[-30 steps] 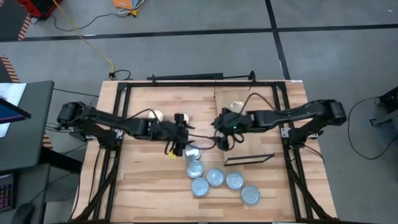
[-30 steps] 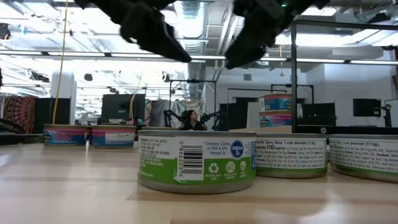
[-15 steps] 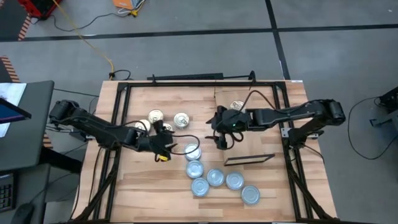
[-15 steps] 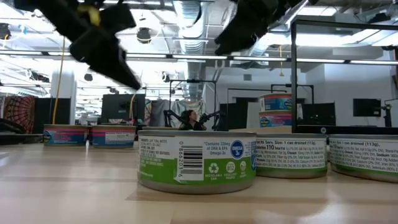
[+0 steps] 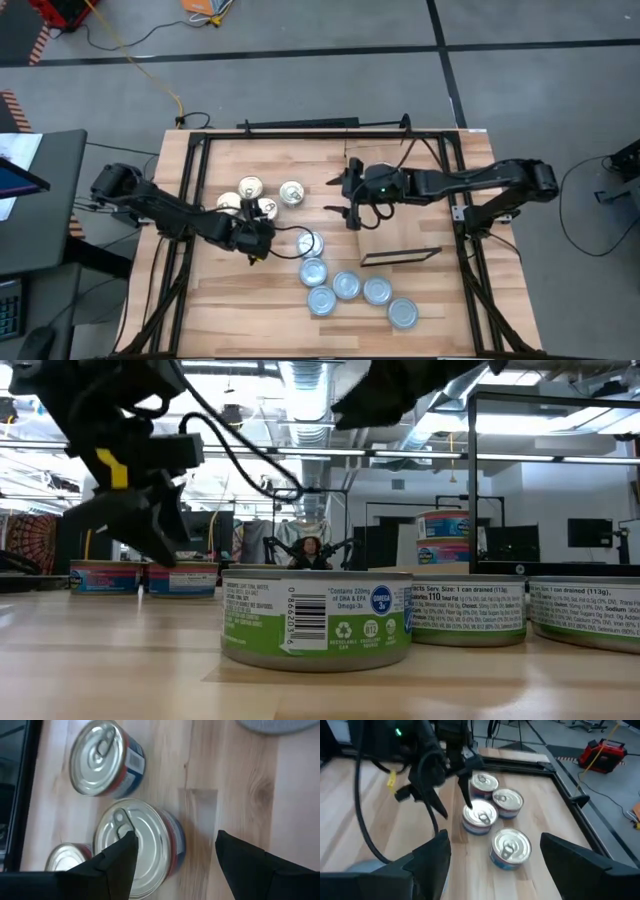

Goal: Stack canned seafood by type on shelf
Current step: Stack the blue-pink tuna can on top of the other blue-pink tuna can on the shelf

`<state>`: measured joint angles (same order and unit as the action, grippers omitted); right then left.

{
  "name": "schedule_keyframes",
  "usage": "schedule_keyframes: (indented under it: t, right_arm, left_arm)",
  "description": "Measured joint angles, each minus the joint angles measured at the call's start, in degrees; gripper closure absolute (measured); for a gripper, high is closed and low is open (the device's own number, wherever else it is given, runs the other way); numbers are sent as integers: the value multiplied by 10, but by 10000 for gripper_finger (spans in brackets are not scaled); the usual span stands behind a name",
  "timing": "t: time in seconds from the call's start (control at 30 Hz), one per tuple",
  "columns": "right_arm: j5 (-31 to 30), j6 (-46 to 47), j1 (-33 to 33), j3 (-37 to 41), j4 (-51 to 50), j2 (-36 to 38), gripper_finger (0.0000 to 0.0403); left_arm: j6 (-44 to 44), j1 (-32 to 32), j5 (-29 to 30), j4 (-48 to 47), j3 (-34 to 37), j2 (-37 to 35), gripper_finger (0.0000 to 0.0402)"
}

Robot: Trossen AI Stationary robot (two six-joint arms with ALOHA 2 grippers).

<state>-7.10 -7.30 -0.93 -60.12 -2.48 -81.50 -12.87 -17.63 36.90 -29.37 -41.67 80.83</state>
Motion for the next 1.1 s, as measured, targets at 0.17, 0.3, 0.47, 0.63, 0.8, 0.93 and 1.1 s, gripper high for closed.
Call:
schedule_keyframes:
  t: [0.17, 0.3, 0.47, 0.63, 0.8, 0.93, 1.1]
  right_arm:
    - [-3, -2, 0, 11, 20, 1, 74]
    - [-3, -3, 0, 12, 19, 2, 74]
    - [-3, -3, 0, 12, 21, 2, 74]
    - [-5, 7, 2, 12, 11, 18, 74]
    - [-5, 21, 19, 12, 2, 46, 74]
    - [-5, 23, 38, 12, 2, 56, 74]
    - [-5, 22, 50, 12, 15, 59, 74]
  left_arm:
    - [-1, 0, 1, -5, 0, 33, 170]
    - [-15, 0, -2, -10, 0, 47, 204]
    - [-47, 0, 3, -34, -1, 46, 258]
    - [-54, 0, -6, -49, -2, 45, 319]
    - [-52, 0, -11, -50, -2, 44, 375]
    - [-52, -3, -38, -36, -3, 44, 397]
    - [-59, -18, -80, -29, -1, 45, 401]
